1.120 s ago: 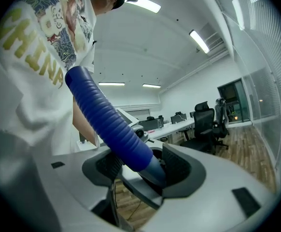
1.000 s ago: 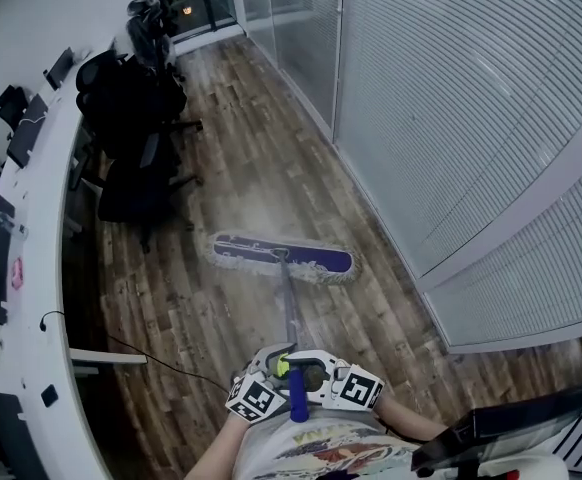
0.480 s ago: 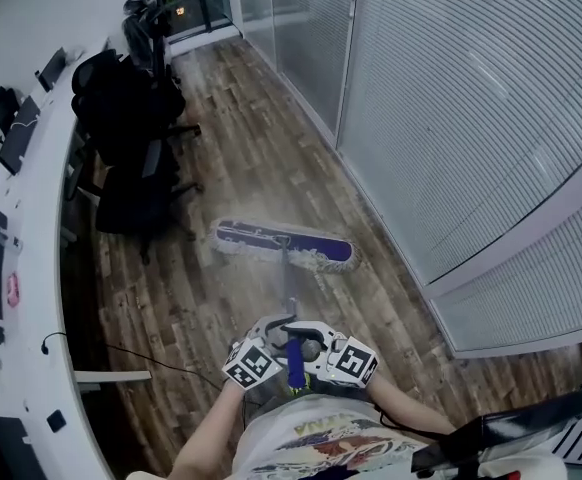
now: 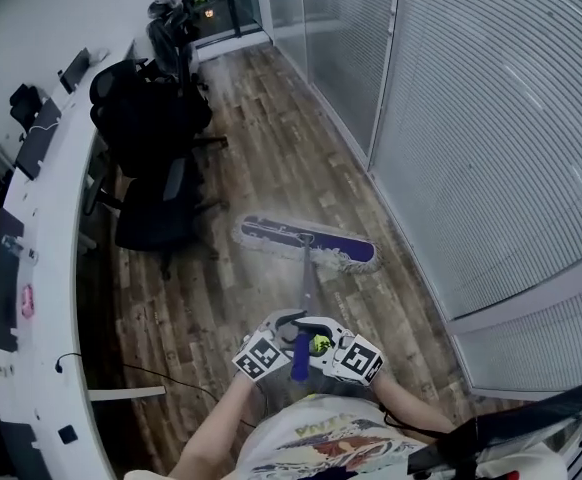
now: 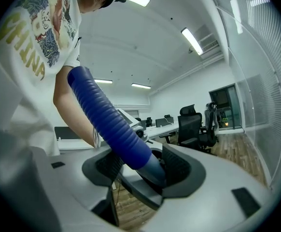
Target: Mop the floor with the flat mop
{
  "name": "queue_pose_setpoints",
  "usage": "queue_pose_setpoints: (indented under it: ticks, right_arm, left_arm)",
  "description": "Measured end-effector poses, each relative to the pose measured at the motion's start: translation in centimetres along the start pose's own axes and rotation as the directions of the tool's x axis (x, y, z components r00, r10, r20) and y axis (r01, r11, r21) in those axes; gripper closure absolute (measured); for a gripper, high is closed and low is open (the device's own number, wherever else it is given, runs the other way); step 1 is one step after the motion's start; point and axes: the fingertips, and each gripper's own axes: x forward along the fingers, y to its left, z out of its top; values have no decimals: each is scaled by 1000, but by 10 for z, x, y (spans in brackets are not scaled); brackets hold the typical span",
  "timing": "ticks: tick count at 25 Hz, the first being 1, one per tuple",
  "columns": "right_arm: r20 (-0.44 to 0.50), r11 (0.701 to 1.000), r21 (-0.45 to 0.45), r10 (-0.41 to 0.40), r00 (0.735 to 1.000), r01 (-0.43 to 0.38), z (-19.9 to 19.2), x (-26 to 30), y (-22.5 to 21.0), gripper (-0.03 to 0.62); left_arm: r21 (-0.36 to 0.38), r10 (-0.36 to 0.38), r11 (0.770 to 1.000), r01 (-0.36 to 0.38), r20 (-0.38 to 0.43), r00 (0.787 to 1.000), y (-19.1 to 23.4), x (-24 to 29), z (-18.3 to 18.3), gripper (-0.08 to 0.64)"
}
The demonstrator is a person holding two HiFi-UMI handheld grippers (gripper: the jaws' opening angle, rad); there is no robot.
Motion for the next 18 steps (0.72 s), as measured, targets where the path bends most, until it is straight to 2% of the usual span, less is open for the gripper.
queue_pose_setpoints:
  ticks: [6, 11, 14, 18]
  right_arm:
    - [31, 1000, 7, -20, 999, 20, 22, 16, -129, 354]
    - [20, 1000, 17, -25, 999, 25, 21, 27, -222, 353]
    - [9, 999, 31, -31, 999, 31, 20, 23, -252, 353]
    - [5, 997, 49, -68, 998, 67, 20, 18, -259, 353]
  left_arm:
    - [21, -14, 1000, 15, -23, 1000, 115, 54, 29, 387]
    - [4, 13, 1000, -13, -19, 1000, 196, 102, 38, 382]
    - [-8, 17, 1000, -17, -17, 1000, 218, 123, 43, 378]
    - [13, -7, 1000, 7, -26, 1000, 218, 130, 47, 379]
